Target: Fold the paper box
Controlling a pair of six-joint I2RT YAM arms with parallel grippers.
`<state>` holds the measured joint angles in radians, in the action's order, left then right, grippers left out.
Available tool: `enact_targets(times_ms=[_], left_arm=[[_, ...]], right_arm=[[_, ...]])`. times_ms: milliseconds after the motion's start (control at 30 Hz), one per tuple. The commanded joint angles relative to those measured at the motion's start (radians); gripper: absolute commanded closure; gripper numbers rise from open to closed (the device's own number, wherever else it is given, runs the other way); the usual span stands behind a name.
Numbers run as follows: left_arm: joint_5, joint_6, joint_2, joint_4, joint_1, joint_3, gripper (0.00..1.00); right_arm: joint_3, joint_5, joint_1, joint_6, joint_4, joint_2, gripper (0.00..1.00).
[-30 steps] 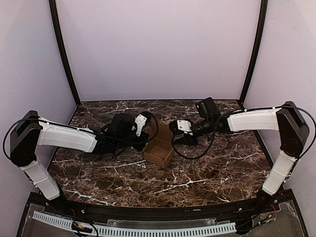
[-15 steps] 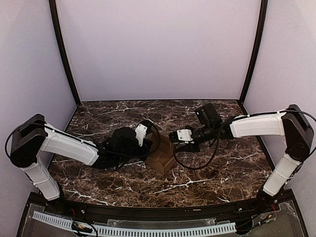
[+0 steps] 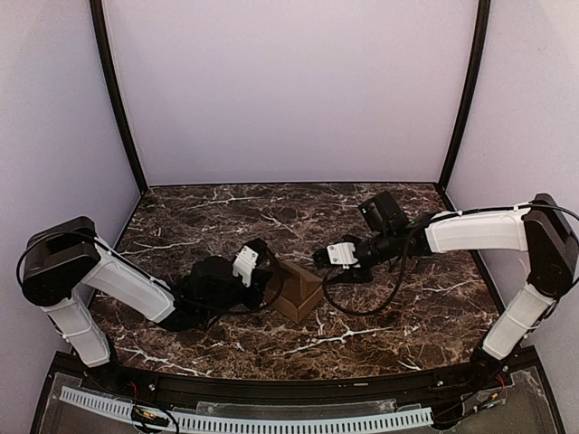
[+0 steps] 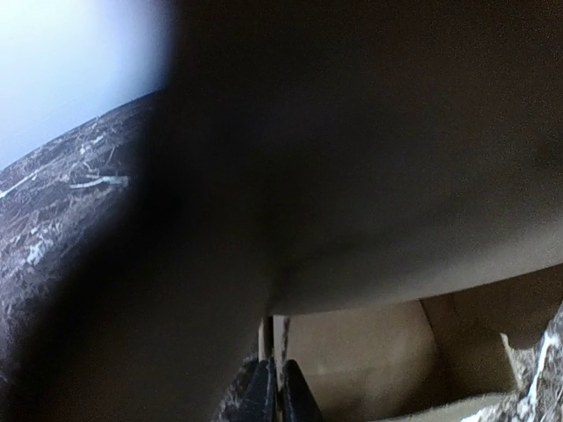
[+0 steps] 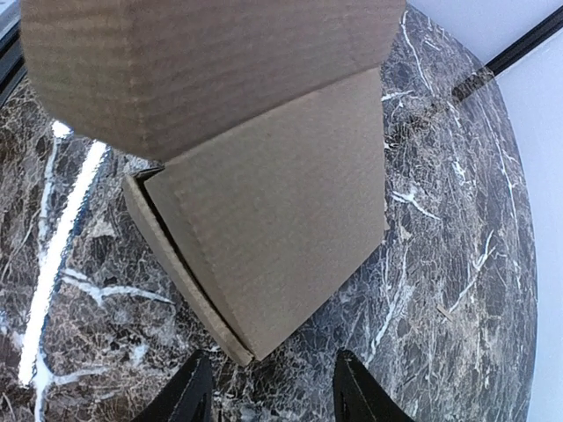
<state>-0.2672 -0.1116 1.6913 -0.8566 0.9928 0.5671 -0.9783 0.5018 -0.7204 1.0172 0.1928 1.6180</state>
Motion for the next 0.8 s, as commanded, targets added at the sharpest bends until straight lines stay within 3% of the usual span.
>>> enact_targets(times_ms=[0, 167, 267, 500, 633, 767], left_arm=[[-0.002, 0.031, -0.01, -0.011, 0.027, -0.099, 0.95], [-0.018, 0.08, -0.042, -0.034, 0.033, -0.131, 0.94], [-0.035, 0.102, -0.064, -0.046, 0.047, -0.137, 0.84], [-0.096, 0.168, -0.161, -0.015, 0.087, -0.163, 0.65], [-0.138, 0.164, -0.251, 0.06, 0.12, -0.195, 0.6], [-0.212, 0.13, -0.416, 0.255, 0.183, -0.225, 0.59]], right_arm=[[0.003, -0.04, -0.013, 0.034, 0.094, -0.056, 0.52], [-0.079, -0.036, -0.012, 0.06, 0.279, -0.078, 0.47], [-0.168, 0.01, -0.013, 0.02, 0.364, -0.081, 0.44], [-0.318, 0.11, -0.012, -0.184, 0.282, -0.006, 0.44], [-0.364, 0.116, -0.029, -0.248, 0.235, 0.042, 0.47], [-0.379, 0.079, -0.081, -0.249, 0.233, 0.089, 0.51]])
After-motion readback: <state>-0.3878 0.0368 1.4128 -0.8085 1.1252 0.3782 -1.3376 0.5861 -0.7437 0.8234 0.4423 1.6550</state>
